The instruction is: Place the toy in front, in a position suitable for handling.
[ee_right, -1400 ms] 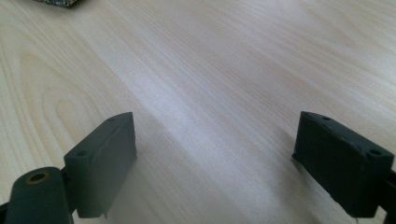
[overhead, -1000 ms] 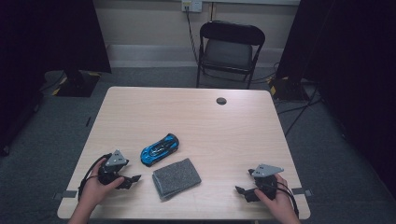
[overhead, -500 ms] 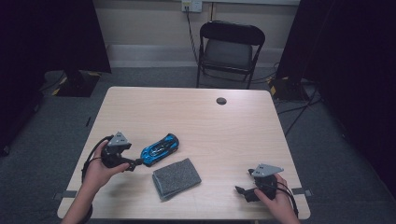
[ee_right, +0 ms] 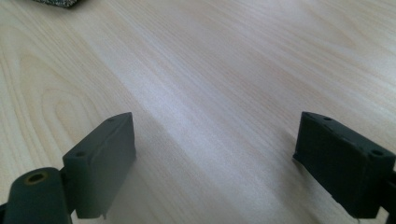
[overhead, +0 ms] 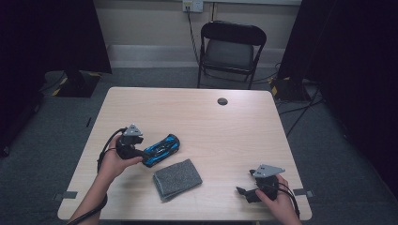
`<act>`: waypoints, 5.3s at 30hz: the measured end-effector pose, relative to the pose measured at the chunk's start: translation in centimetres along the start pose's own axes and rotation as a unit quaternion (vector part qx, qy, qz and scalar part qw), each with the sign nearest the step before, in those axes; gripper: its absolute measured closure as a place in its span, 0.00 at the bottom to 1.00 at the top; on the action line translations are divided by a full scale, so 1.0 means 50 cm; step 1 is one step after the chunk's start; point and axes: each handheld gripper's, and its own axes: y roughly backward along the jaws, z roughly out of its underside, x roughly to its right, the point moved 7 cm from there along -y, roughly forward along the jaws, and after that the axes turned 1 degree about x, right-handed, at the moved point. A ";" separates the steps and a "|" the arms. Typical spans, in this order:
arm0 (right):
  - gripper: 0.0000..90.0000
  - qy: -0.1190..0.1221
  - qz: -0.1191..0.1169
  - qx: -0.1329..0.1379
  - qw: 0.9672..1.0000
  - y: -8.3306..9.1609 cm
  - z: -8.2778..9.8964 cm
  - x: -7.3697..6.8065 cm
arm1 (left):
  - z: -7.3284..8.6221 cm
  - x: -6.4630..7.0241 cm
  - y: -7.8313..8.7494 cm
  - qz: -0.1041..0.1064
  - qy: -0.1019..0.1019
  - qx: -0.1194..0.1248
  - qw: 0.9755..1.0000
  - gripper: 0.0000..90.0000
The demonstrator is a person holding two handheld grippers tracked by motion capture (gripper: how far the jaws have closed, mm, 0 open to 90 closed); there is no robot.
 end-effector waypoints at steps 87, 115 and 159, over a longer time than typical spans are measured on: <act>0.12 0.000 0.000 0.000 1.000 -0.001 -0.001 0.000 | -0.080 0.035 -0.146 0.003 -0.033 -0.038 0.999 0.28; 0.12 0.000 0.000 0.000 1.000 -0.001 -0.001 0.000 | -0.154 0.019 -0.066 0.005 -0.015 0.009 1.000 0.28; 0.12 0.000 0.000 0.000 1.000 -0.001 -0.001 0.000 | -0.237 0.094 -0.264 0.013 -0.044 -0.011 0.999 0.28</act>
